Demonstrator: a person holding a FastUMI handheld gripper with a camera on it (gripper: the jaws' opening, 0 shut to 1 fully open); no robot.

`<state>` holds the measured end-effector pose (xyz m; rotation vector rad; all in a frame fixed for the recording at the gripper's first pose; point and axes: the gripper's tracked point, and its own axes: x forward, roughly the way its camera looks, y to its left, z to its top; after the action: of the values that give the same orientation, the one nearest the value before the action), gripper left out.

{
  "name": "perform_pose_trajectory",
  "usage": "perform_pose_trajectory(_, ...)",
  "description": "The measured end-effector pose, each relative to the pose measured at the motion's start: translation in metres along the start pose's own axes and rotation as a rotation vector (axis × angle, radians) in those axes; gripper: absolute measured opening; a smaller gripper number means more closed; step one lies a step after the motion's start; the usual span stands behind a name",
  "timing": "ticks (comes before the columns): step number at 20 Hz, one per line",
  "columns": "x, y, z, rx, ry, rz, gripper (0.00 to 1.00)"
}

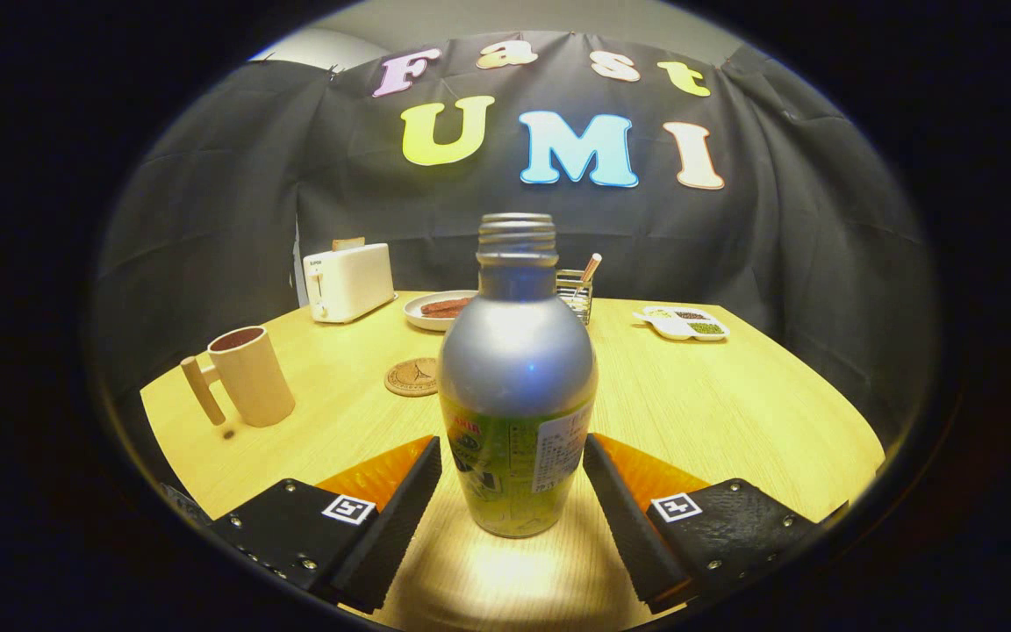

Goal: Take the bottle from table, then pour the juice into the cup, finally place the bottle on the coaster

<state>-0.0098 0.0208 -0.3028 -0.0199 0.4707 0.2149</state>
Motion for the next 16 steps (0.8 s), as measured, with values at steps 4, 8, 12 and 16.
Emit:
perform_pose_trajectory(4,0.004,0.0,-0.007,0.012,0.026,-0.001,0.92)
perform_pose_trajectory(8,0.005,-0.001,-0.004,0.005,0.035,-0.006,0.8)
perform_pose_trajectory(12,0.002,0.0,-0.002,-0.05,0.07,-0.02,0.75)
perform_pose_trajectory(16,0.002,0.008,0.008,-0.145,0.091,0.005,0.69)
